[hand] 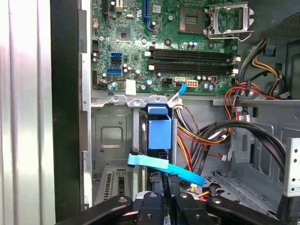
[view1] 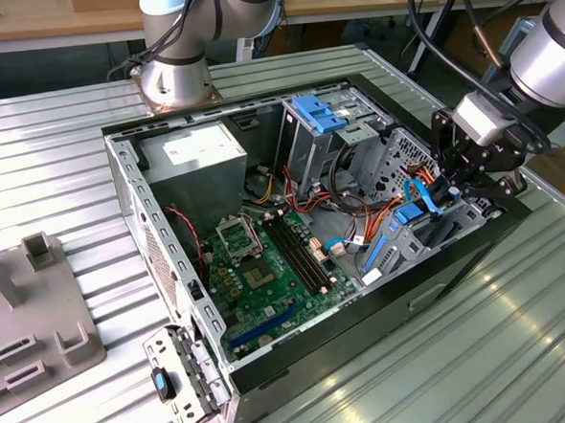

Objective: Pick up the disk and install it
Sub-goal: 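Insert the first disk wire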

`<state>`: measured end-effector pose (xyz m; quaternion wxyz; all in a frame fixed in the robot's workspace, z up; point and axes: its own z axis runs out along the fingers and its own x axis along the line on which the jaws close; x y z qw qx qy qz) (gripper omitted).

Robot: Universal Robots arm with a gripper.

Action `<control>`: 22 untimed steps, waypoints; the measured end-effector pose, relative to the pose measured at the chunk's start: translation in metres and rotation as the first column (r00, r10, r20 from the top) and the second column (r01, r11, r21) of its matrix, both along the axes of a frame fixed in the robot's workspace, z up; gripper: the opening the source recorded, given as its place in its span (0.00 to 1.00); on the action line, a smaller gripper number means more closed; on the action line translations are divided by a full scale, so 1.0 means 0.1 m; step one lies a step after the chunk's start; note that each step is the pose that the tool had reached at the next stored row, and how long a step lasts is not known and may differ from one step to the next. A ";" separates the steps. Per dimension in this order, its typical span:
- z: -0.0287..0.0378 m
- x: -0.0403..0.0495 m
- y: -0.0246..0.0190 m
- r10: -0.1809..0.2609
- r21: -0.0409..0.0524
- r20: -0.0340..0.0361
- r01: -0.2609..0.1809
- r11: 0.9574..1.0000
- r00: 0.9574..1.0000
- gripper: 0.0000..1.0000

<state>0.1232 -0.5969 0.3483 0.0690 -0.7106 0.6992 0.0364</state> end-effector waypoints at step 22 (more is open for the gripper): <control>-0.038 -0.005 0.051 -0.022 0.000 0.000 0.022 1.000 1.000 0.16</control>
